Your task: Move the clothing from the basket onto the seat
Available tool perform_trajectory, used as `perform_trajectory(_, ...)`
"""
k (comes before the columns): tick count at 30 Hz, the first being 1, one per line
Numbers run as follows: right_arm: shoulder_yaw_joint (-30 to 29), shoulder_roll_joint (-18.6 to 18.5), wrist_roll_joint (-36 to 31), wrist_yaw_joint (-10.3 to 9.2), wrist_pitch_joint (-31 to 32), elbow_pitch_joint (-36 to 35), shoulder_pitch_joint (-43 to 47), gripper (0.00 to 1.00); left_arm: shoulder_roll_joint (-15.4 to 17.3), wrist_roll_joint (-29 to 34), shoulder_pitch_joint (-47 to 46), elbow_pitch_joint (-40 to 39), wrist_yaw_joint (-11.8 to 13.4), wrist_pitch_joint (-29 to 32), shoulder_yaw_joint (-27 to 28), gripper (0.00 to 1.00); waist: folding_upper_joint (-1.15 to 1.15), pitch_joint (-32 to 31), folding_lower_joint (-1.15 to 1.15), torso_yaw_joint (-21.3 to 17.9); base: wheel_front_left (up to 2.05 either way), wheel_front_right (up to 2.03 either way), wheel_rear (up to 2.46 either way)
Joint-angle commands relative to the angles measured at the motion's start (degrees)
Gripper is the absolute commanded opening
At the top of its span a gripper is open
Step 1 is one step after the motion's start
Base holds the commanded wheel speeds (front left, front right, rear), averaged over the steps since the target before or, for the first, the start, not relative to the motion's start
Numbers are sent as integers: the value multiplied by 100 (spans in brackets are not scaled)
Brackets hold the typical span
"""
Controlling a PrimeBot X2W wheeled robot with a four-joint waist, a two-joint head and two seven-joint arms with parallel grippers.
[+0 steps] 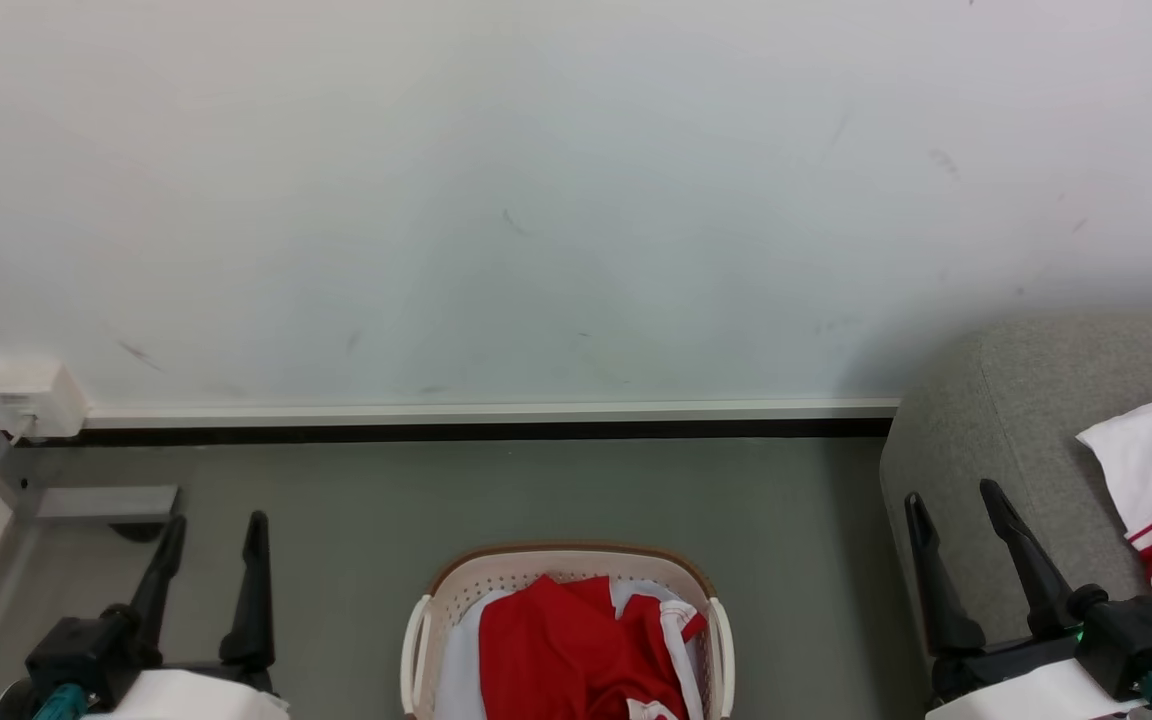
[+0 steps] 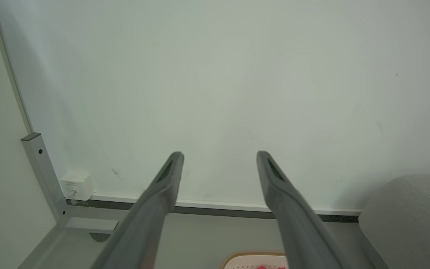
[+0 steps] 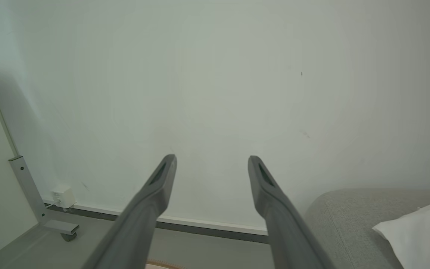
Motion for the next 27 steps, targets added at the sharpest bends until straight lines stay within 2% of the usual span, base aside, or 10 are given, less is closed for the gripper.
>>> perform_trajectory(1, 10, 28, -36, -13, -25, -23, 69, 100, -46, 94, 70, 23, -58, -2, 76, 100, 0, 12, 1, -29, 0, 0, 0)
perform_trajectory(13, 61, 101, -77, -13, -25, -59, -20, 100, -354, 493, -54, 236, -404, -2, 492, 100, 0, 61, 1, -102, 0, 0, 0)
perform_trajectory(27, 91, 48, -32, -13, -26, -106, -58, 100, -498, 669, -62, 251, -514, -2, 670, 100, 0, 95, 1, -161, 0, 0, 0)
